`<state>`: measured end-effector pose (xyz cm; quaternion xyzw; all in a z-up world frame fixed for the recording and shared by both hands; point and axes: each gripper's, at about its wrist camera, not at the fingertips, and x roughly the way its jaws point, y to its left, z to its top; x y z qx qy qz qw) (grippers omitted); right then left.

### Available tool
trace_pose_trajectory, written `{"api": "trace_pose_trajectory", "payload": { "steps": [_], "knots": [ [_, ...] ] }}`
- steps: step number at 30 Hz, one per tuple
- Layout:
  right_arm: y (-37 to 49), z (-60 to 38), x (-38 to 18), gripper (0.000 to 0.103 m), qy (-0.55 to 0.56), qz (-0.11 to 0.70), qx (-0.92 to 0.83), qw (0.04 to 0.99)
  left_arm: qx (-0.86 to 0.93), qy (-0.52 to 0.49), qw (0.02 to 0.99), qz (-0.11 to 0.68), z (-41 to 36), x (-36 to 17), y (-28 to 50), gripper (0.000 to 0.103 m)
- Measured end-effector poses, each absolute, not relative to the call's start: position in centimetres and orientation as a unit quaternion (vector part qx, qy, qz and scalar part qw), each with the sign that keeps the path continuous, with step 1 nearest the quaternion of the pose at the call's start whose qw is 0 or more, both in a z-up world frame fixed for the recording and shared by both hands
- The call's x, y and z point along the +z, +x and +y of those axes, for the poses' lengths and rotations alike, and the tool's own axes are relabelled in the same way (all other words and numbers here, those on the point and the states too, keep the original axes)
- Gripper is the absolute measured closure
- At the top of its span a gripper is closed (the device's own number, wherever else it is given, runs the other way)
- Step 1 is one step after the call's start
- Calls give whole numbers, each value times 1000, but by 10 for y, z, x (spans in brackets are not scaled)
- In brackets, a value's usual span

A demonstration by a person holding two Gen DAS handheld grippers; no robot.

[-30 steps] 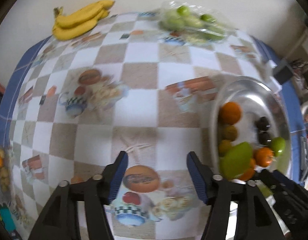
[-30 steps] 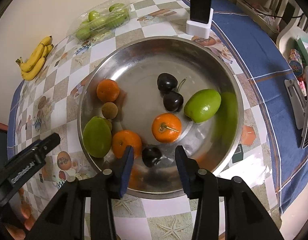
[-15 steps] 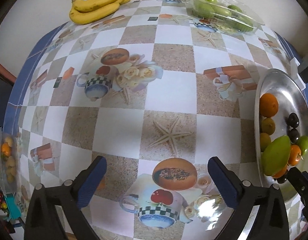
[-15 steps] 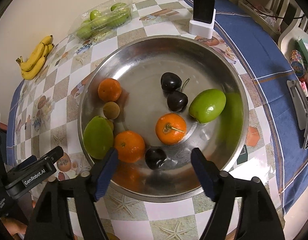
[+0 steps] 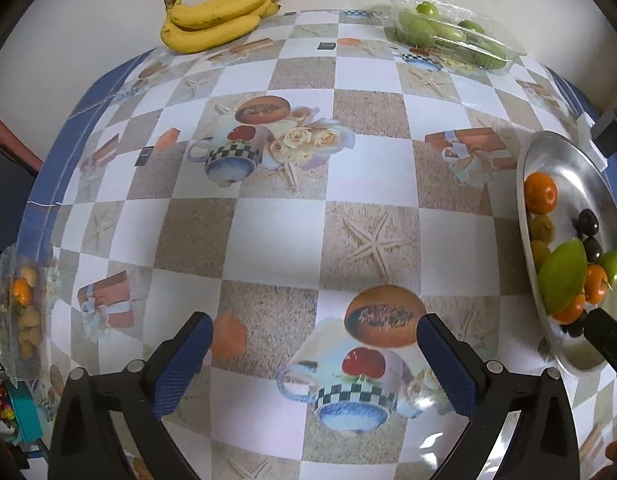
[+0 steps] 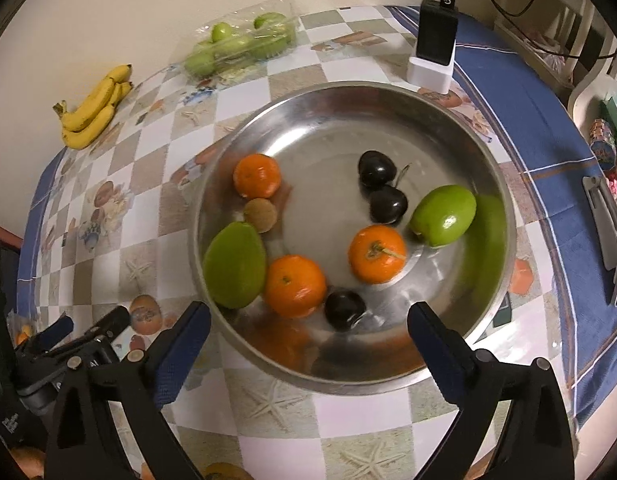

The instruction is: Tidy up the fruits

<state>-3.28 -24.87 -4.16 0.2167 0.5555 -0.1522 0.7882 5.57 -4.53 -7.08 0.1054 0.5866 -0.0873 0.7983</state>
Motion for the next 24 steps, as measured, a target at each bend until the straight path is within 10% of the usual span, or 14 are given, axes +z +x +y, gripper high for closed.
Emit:
{"api": "trace_pose_trajectory", "payload": {
  "steps": [24],
  "knots": [
    [-72,-206,-20,4,191,533,-140,812,-12,139,826,546,-6,-36,2,0]
  ]
}}
